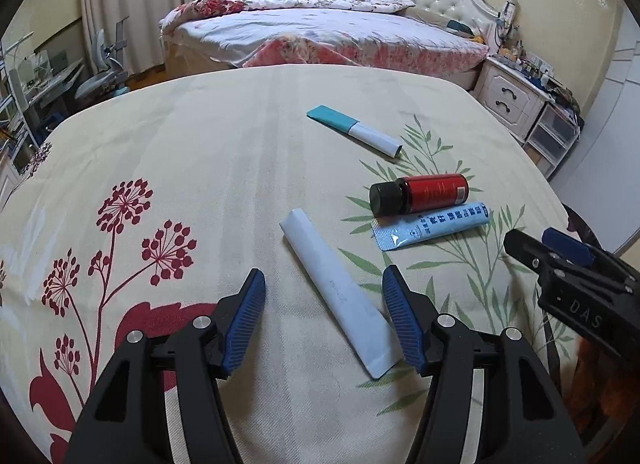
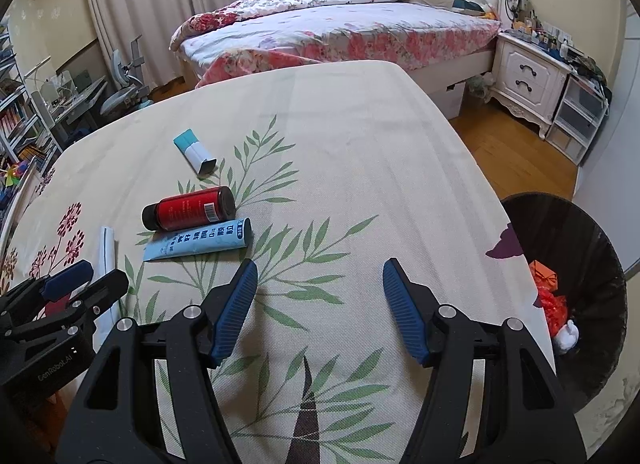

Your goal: Collect trash

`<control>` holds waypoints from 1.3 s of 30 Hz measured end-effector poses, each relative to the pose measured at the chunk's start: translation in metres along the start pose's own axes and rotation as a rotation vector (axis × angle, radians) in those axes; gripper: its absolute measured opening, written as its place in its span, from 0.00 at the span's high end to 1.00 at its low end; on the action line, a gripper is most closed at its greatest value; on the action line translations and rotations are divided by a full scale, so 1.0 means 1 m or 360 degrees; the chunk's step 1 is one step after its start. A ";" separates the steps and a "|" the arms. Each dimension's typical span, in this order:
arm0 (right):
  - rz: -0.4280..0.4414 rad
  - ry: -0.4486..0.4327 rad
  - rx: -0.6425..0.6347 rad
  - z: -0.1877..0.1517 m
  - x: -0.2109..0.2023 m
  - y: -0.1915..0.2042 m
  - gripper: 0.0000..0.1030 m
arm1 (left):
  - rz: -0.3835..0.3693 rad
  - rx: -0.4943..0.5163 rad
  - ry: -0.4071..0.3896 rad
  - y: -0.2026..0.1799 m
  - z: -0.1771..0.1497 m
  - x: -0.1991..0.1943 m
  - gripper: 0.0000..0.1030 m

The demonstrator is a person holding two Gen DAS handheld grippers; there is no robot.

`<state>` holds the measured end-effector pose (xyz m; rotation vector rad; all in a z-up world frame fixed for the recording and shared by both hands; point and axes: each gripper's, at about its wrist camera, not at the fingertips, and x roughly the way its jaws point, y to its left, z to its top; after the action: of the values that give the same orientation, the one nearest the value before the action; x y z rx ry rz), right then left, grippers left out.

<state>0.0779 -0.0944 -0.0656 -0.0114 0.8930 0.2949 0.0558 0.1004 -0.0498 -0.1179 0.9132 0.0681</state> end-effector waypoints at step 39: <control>-0.0077 0.0064 -0.0136 0.019 0.019 0.015 0.37 | 0.0004 0.0111 -0.0032 0.029 -0.008 -0.008 0.81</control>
<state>0.0996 -0.0730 -0.0664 -0.1183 0.9181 0.2880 0.0415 0.1282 -0.0506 -0.0512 0.8943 0.0394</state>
